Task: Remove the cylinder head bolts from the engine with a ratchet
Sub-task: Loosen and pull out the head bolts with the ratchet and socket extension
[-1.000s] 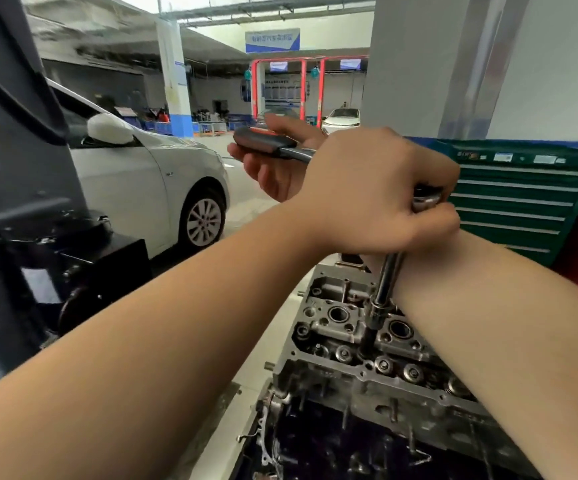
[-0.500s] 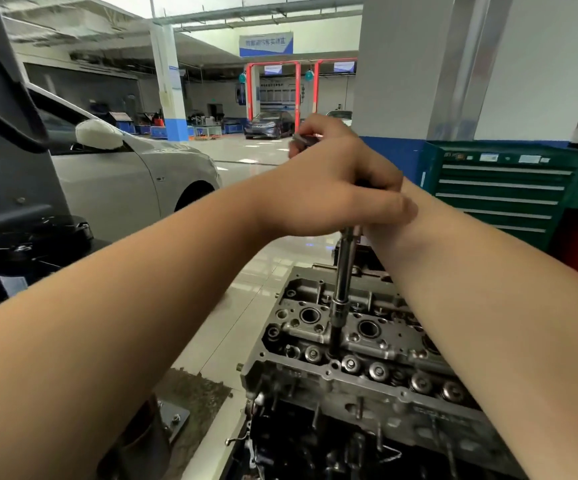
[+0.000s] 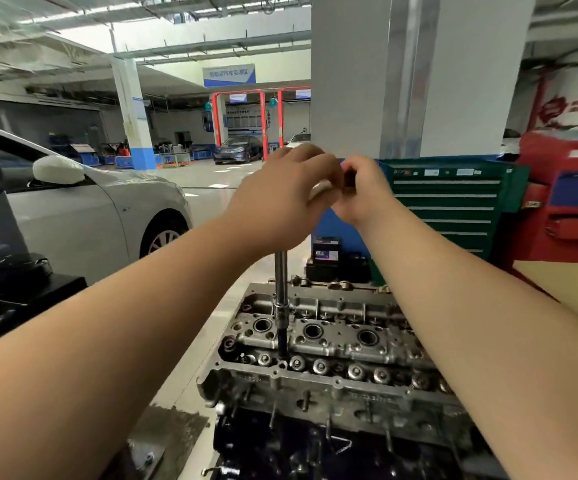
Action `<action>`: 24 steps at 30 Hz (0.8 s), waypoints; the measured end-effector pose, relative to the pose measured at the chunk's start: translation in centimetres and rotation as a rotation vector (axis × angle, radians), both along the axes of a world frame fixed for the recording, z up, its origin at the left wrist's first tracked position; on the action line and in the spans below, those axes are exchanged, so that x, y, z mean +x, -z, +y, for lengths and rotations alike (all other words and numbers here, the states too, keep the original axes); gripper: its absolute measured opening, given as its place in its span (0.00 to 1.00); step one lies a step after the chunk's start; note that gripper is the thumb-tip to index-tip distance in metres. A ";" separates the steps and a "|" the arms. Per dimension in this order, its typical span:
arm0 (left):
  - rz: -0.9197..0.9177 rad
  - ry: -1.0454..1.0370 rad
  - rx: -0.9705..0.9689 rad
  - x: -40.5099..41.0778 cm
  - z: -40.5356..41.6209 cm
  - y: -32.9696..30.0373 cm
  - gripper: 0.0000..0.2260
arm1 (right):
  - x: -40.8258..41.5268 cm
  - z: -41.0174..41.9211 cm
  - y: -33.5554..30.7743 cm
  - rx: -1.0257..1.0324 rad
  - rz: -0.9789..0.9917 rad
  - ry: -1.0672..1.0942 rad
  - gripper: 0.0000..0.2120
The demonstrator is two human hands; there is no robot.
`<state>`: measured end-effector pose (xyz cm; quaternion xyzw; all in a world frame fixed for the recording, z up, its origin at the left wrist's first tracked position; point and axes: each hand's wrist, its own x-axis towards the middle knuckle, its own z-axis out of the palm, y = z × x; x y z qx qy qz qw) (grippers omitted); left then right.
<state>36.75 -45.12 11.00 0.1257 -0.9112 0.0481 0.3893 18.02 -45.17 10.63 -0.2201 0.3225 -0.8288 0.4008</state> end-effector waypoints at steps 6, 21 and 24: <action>0.097 -0.054 0.068 -0.9 0.3 0.3 0.09 | -1.8 7.0 3.0 -0.232 -0.128 0.067 0.07; 0.414 0.262 1.002 1.4 2.1 1.6 0.09 | 14.9 22.5 8.6 -0.432 0.218 0.664 0.10; 0.578 0.329 1.263 1.3 1.9 2.1 0.08 | 18.5 21.8 9.4 -0.423 0.487 0.811 0.07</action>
